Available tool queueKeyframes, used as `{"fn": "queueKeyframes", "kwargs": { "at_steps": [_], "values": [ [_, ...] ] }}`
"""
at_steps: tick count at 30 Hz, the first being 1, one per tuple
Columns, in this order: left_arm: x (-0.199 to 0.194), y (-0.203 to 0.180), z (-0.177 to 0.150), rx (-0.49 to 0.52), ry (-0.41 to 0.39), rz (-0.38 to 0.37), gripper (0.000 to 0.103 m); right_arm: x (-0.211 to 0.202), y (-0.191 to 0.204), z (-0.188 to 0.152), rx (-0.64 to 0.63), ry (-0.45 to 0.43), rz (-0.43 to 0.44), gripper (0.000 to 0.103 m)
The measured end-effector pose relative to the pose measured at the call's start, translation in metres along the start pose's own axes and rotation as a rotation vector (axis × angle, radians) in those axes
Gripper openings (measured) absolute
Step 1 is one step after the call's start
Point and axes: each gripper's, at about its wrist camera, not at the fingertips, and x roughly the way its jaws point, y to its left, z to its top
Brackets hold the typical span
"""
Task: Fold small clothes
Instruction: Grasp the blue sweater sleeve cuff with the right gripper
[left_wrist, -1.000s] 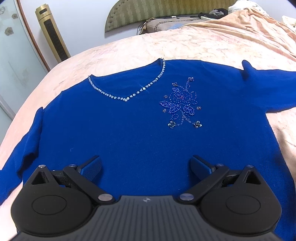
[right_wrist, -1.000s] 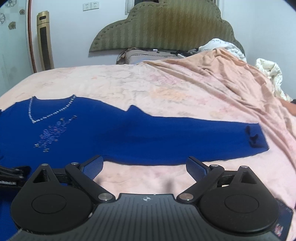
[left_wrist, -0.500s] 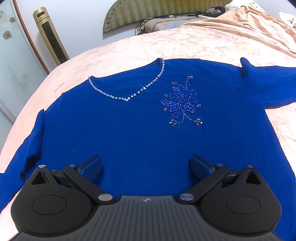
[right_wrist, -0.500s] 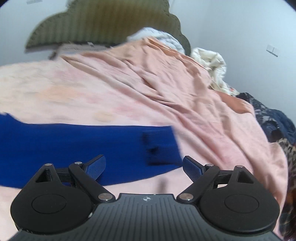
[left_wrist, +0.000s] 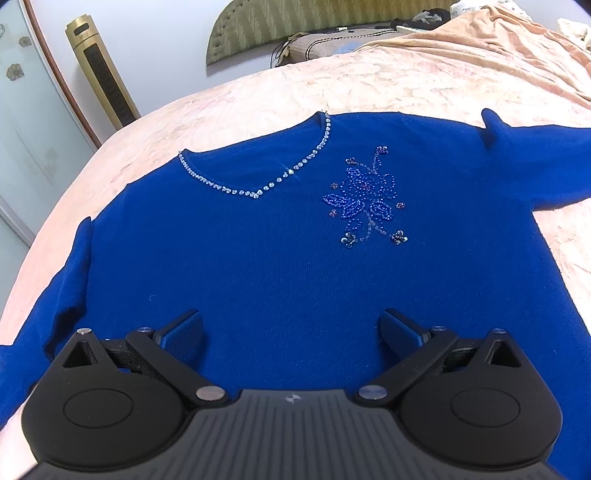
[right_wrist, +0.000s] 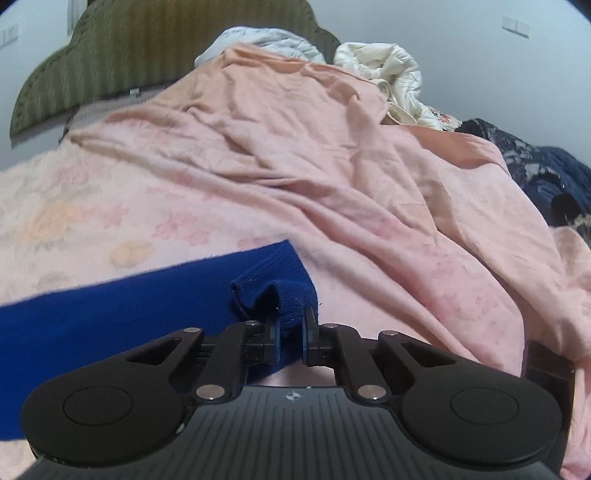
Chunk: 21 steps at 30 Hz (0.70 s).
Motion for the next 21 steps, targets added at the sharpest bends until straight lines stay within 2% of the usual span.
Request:
{"fn": "queueKeyframes", "kwargs": {
  "at_steps": [3,6,9,16,21],
  "values": [
    [-0.001,0.001,-0.001,0.002,-0.003,0.002,0.103,-0.009,-0.014,0.006,0.101,-0.006,0.066,0.01],
    [0.0,0.004,-0.002,-0.003,-0.001,0.002,0.103,-0.026,-0.024,0.01,0.25,-0.005,0.212,0.01],
    [-0.001,0.009,-0.002,-0.011,-0.001,0.005,0.103,-0.043,-0.02,0.011,0.337,0.009,0.348,0.01],
    [-0.004,0.026,-0.009,-0.023,-0.009,0.033,0.103,-0.085,0.012,0.011,0.404,0.013,0.605,0.01],
    [-0.005,0.048,-0.013,-0.064,-0.007,0.052,0.103,-0.115,0.065,0.003,0.36,0.027,0.768,0.01]
  ]
}}
